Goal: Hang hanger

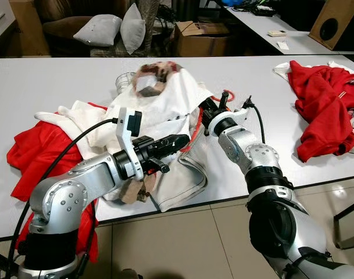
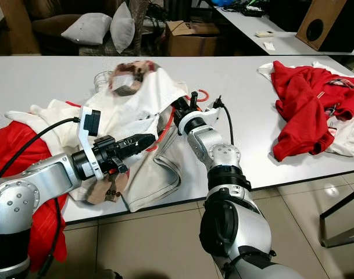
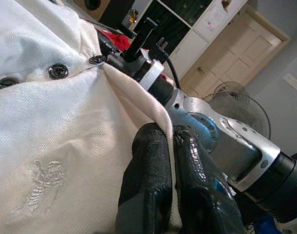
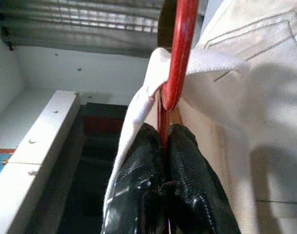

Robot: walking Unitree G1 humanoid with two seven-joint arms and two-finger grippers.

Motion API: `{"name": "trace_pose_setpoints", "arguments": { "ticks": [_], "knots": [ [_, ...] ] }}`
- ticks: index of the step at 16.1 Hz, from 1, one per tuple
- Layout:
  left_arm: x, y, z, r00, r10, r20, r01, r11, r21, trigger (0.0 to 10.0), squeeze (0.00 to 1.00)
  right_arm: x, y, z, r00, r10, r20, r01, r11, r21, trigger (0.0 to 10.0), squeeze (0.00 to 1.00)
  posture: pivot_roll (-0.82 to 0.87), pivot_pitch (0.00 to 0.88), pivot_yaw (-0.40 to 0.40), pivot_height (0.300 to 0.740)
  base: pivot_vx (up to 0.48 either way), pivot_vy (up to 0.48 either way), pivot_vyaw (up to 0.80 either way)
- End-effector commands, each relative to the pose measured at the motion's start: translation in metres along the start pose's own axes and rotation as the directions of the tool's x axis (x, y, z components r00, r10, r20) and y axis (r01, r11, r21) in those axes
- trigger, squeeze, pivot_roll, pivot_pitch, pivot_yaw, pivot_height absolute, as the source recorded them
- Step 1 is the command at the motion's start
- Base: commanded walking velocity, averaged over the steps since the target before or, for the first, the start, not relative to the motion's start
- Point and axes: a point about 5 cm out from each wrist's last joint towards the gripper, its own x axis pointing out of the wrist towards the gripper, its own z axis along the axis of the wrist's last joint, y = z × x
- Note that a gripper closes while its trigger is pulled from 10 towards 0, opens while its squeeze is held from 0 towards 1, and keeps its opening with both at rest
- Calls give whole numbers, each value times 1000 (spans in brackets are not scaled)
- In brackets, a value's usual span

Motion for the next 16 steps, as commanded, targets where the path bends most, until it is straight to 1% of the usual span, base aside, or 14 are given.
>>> {"name": "trace_pose_setpoints", "arguments": {
  "ticks": [1,2,3,4,5,8,9,10,11,12,13,14,15,16],
  "knots": [
    [4,-2,0,1000,-2,1,2,1000,13,0,0,-2,2,12,998,7,66,-3,998,-60,10000,0,96,24,-80,740,0,0,0],
    [5,-1,0,1000,12,1,-12,1000,22,0,0,-2,-3,11,998,-21,63,27,995,-100,10000,0,96,24,-80,740,0,0,0],
    [6,-1,1,1000,21,4,-21,999,27,0,0,-4,-8,11,996,-45,74,54,992,-117,10000,0,95,27,-79,740,0,0,0],
    [6,-1,1,1000,20,8,-20,1000,22,0,0,-4,-9,12,996,-48,81,57,993,-106,10000,0,95,27,-79,740,0,0,0],
    [9,-4,0,1000,2,13,-2,1000,6,0,0,-4,-10,12,994,-37,100,45,996,-72,10000,0,96,32,-80,740,0,0,0],
    [18,-11,-8,999,-36,-4,36,999,-28,0,0,-2,-5,10,994,-1,108,3,1000,-20,10000,0,97,33,-77,740,0,0,0],
    [24,-18,-8,997,-69,23,70,995,-65,0,0,0,-3,6,996,10,94,-9,1000,-16,10000,0,98,33,-75,740,0,0,0],
    [28,-22,-7,995,-88,41,91,992,-82,0,0,0,-2,4,996,14,83,-13,1000,-12,10000,0,98,33,-75,740,0,0,0],
    [34,-28,-3,990,-121,79,129,985,-114,0,0,2,-2,-5,999,15,37,-15,1000,-5,10000,0,99,33,-74,740,0,0,0],
    [38,-32,1,984,-135,113,150,979,-140,0,0,2,-2,-17,999,18,-43,-19,1000,-16,10000,0,98,32,-73,740,0,0,0],
    [42,-30,4,983,-113,143,134,980,-147,0,0,2,1,-30,991,38,-130,-41,999,-25,10000,0,97,31,-71,740,0,0,0],
    [43,-28,6,983,-88,160,110,985,-134,0,0,1,3,-36,983,47,-177,-53,998,-31,10000,0,94,29,-68,740,0,0,0],
    [45,-23,10,982,-31,185,55,991,-125,0,0,-2,6,-45,963,61,-261,-72,997,-35,10000,0,92,28,-66,740,0,0,0],
    [46,-21,8,987,-2,162,18,995,-99,0,0,-3,7,-47,959,71,-276,-79,997,-17,10000,0,92,28,-66,740,0,0,0]
  ]
}}
